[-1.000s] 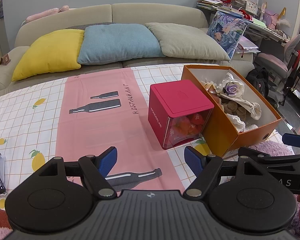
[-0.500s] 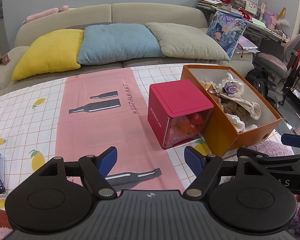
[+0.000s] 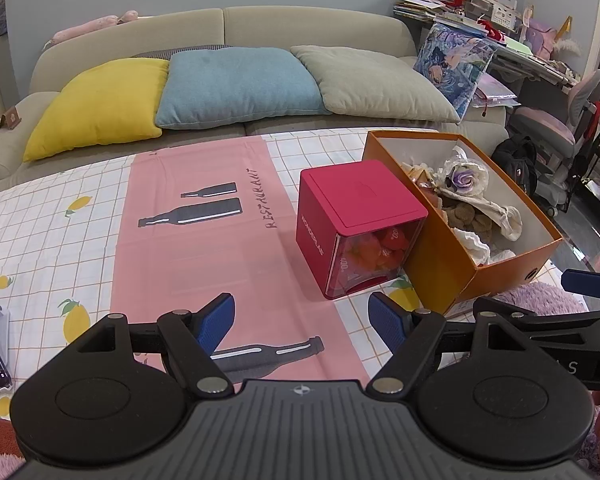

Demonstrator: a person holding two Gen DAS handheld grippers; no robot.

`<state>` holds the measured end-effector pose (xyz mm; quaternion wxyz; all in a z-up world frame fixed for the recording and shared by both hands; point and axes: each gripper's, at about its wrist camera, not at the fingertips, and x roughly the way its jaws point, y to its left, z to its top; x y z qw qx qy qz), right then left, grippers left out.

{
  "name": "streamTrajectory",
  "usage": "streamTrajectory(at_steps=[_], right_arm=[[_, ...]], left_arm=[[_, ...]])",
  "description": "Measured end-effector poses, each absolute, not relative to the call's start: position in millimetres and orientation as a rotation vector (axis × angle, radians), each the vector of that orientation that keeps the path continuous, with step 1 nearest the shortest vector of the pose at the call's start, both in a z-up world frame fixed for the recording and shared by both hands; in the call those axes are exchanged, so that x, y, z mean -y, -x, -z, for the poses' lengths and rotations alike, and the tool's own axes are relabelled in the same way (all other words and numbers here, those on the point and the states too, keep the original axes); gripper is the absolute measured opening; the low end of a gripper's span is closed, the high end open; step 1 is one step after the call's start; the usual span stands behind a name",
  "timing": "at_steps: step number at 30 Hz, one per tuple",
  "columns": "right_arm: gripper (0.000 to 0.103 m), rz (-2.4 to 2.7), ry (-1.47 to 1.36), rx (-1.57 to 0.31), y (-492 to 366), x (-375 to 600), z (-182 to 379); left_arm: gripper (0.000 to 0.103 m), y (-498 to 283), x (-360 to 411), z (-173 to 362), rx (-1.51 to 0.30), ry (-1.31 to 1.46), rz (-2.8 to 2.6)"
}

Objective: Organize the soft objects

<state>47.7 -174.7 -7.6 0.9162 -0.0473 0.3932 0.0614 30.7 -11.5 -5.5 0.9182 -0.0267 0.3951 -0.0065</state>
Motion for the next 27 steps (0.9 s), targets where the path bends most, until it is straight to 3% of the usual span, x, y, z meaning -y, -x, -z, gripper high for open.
streamTrajectory(at_steps=[27], right_arm=[[0.100, -0.141, 0.106, -0.830, -52.6, 179.3, 11.7]], left_arm=[[0.088, -32.0, 10.2, -0.2, -0.803, 0.060, 0.013]])
